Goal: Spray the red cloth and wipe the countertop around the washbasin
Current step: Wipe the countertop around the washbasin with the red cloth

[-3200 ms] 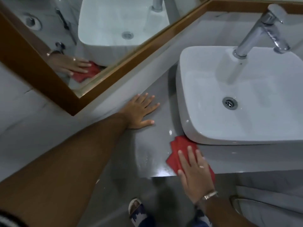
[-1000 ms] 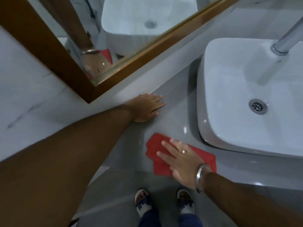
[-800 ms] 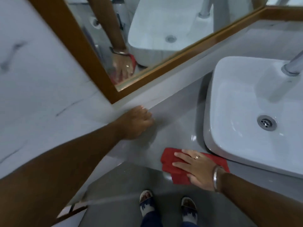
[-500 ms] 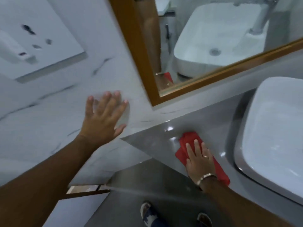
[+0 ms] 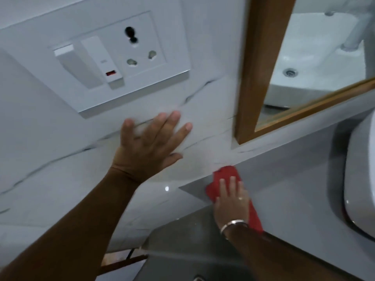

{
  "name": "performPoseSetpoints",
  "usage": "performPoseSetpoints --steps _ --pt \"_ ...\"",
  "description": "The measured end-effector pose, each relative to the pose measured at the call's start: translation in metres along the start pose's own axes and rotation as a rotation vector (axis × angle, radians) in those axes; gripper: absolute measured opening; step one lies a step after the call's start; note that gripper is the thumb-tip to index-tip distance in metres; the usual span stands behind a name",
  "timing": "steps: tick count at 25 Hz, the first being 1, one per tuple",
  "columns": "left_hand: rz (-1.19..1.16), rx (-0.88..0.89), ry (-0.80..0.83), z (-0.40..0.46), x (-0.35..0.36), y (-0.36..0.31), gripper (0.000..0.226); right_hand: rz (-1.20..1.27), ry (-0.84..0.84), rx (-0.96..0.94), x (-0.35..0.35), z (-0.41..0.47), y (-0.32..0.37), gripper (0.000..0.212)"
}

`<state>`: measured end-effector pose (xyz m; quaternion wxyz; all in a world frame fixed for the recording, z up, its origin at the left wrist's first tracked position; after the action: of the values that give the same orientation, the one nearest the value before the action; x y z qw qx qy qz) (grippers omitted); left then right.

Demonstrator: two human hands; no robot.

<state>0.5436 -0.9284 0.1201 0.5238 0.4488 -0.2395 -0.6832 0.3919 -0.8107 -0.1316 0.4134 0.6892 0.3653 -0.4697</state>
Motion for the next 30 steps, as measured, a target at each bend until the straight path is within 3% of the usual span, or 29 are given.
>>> performPoseSetpoints --steps 2,4,7,9,11,13,15,16,18,20,22,24,25,26,28,30 --pt "-0.014 -0.039 -0.017 0.002 -0.003 0.003 0.087 -0.107 0.046 -0.346 0.018 -0.002 0.042 0.071" --pt "-0.070 -0.191 0.031 -0.001 -0.010 0.011 0.097 -0.187 0.038 -0.492 0.018 -0.005 0.024 0.070" --pt "-0.093 -0.510 0.198 -0.038 -0.019 0.022 0.116 -0.202 0.024 -0.222 -0.004 -0.012 -0.057 0.067" --pt "-0.094 -0.600 0.252 -0.060 -0.017 0.025 0.122 -0.132 -0.046 0.072 -0.018 -0.014 -0.088 0.065" --pt "-0.131 -0.633 0.279 -0.067 -0.011 0.030 0.127 -0.090 -0.059 0.245 -0.017 -0.002 -0.071 0.068" --pt "-0.144 -0.630 0.268 -0.066 -0.006 0.028 0.129 -0.130 -0.045 0.038 -0.003 0.014 -0.013 0.069" --pt "-0.149 -0.617 0.255 -0.063 -0.007 0.028 0.130 -0.260 0.023 -0.419 0.018 0.010 0.039 0.073" --pt "-0.162 -0.614 0.255 -0.063 -0.008 0.028 0.130 -0.310 0.065 -0.579 0.021 0.003 0.042 0.075" --pt "-0.166 -0.614 0.248 -0.066 -0.008 0.029 0.130 -0.365 0.125 -0.677 0.008 -0.009 0.010 0.079" --pt "-0.175 -0.615 0.248 -0.065 -0.008 0.029 0.129 -0.299 0.112 -0.513 -0.011 -0.020 -0.048 0.076" --pt "-0.182 -0.624 0.241 -0.064 -0.007 0.027 0.127 -0.185 0.039 -0.157 -0.026 -0.014 -0.092 0.068" --pt "-0.188 -0.632 0.250 -0.064 -0.005 0.028 0.126 -0.117 -0.001 0.134 -0.031 0.014 -0.083 0.066" --pt "-0.202 -0.631 0.262 -0.063 -0.005 0.027 0.126 -0.115 0.039 0.163 -0.028 0.024 -0.059 0.067" --pt "-0.210 -0.628 0.271 -0.062 -0.005 0.027 0.127 -0.133 0.059 0.085 -0.022 0.031 -0.028 0.069" --pt "-0.217 -0.617 0.294 -0.061 -0.006 0.028 0.129 -0.216 0.112 -0.288 0.007 0.017 0.021 0.073" --pt "-0.205 -0.616 0.303 -0.061 -0.007 0.028 0.129 -0.297 0.251 -0.597 0.017 -0.028 0.013 0.079"
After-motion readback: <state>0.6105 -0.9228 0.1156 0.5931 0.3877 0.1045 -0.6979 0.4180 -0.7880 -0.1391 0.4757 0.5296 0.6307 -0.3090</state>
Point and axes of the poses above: each hand's wrist, its own z-axis towards the middle knuckle, its own x-axis out of the palm, y = z × x, the point moved 6 cm from there along z, towards the middle knuckle, and after that the axes turned 3 degrees about y, right-handed, at the moved point
